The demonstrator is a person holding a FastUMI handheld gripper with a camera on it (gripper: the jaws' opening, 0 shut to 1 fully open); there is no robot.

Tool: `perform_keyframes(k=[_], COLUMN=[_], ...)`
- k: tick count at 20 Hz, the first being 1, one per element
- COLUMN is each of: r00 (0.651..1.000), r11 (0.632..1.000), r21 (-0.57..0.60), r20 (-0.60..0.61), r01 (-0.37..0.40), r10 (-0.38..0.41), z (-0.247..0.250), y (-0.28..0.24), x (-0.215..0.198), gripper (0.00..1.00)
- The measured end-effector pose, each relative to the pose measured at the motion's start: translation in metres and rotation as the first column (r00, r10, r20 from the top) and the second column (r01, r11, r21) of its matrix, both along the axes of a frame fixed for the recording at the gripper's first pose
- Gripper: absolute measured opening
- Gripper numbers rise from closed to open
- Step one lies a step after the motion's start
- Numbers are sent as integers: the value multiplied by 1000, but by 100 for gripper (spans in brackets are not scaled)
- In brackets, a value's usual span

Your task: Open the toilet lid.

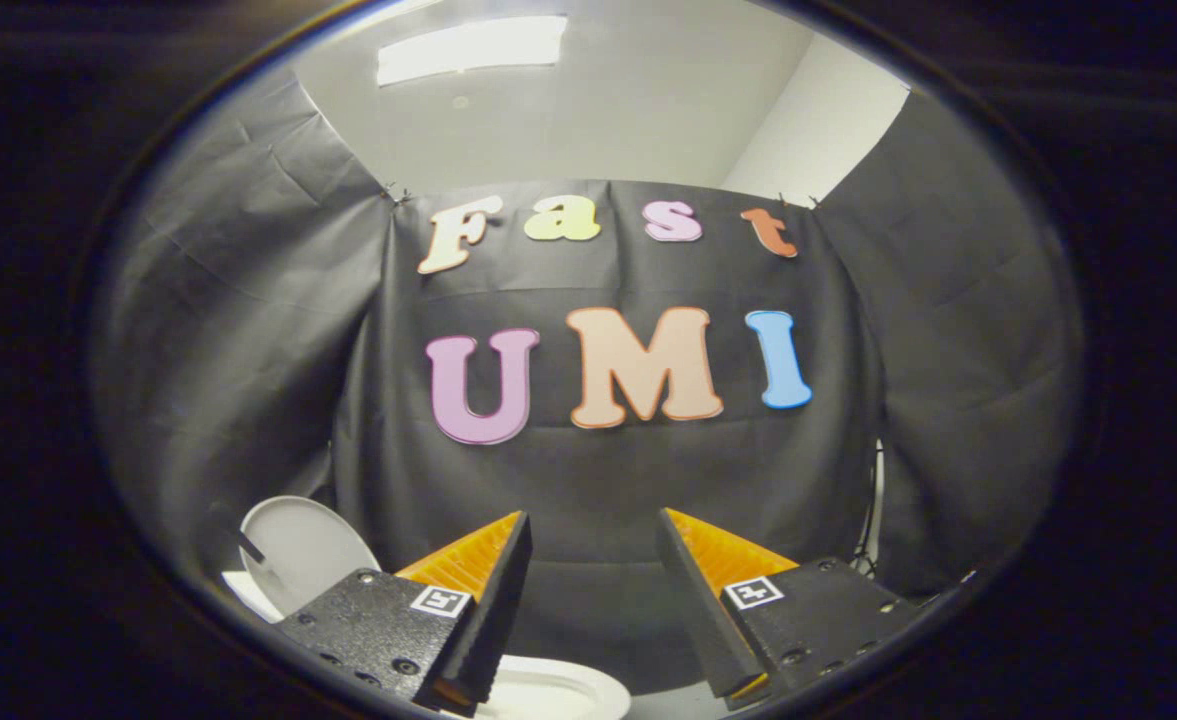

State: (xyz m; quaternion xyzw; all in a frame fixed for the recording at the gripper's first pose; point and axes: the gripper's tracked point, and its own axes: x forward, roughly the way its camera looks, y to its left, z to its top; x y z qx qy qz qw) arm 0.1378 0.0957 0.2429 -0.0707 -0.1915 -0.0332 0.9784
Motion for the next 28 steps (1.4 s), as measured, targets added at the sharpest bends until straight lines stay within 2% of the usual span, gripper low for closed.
perform_keyframes(k=[5, 10, 15, 20, 24, 28], r00=[999, 997, 994, 990, 992, 994], r11=[999, 1000, 1000, 997, 995, 989], r21=[-11, -11, 11, 23, 74, 137], r20=[-24, -74, -108, -118, -102, -93], r01=[39, 13, -8, -76, -69, -48], r10=[-39, -14, 9, 78, 77, 61], z=[-13, -31, -48, -69, -89, -104], y=[-67, -102, -116, -114, -130, -147], x=[-20, -23, -20, -15, -19, -26], gripper=[77, 77, 78, 77, 78, 71])
